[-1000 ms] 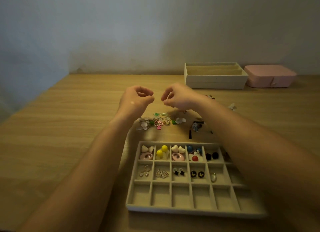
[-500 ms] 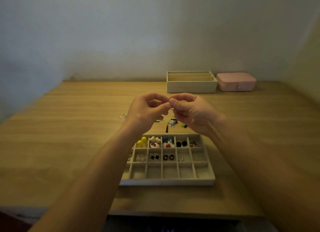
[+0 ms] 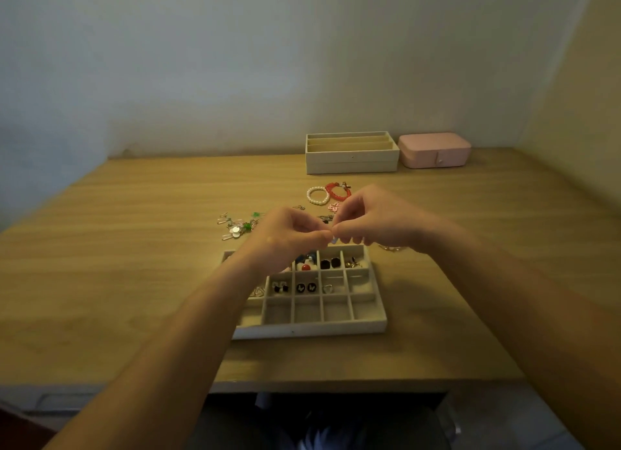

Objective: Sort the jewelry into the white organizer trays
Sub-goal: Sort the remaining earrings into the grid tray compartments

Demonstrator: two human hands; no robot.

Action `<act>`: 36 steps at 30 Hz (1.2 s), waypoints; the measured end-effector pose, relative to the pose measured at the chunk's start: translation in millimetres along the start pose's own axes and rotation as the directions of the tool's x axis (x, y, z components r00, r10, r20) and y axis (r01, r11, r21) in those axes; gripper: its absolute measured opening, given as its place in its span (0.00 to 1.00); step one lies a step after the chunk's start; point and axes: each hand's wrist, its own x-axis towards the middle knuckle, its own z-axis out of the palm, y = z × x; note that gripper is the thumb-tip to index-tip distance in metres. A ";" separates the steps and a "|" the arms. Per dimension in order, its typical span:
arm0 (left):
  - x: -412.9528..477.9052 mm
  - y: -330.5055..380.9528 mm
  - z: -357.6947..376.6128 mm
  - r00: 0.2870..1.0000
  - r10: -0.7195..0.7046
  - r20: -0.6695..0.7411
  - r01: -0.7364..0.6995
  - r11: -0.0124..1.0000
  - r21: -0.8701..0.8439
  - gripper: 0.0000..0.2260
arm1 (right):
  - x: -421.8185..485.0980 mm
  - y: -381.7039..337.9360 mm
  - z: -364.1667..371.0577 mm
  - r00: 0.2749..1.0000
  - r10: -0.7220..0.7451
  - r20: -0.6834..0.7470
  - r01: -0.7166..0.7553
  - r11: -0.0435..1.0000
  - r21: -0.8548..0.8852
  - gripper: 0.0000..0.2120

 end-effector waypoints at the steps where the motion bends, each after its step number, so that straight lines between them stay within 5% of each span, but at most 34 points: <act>1: -0.4 -0.7 1.4 1.000 0.008 0.004 -0.008 1.000 0.004 0.02 | -1.6 1.0 -1.1 1.000 0.003 0.011 -0.003 1.000 -0.011 0.04; 6: -3.8 -11.3 0.3 0.995 0.089 -0.037 -0.082 0.984 0.159 0.02 | -8.2 14.7 3.6 0.995 0.047 0.086 -0.047 0.999 -0.003 0.01; 13: -16.7 -22.8 2.7 0.986 0.141 0.092 -0.166 0.895 0.414 0.11 | -9.9 27.2 26.1 0.994 0.050 0.099 -0.043 0.997 -0.066 0.02; 25: -23.2 -30.1 4.0 0.979 0.163 0.122 -0.201 0.868 0.455 0.12 | -14.5 10.5 42.1 0.996 0.015 0.084 0.027 0.882 -0.471 0.06; 30: -27.8 -28.0 3.0 0.975 0.138 0.175 -0.209 0.837 0.506 0.13 | -18.1 9.4 33.0 0.997 -0.017 0.073 0.047 0.896 -0.441 0.12; 36: -30.8 -21.7 6.6 0.962 0.157 0.224 -0.263 0.757 0.598 0.14 | -24.2 12.2 20.7 0.975 -0.037 0.218 0.139 0.870 -0.473 0.15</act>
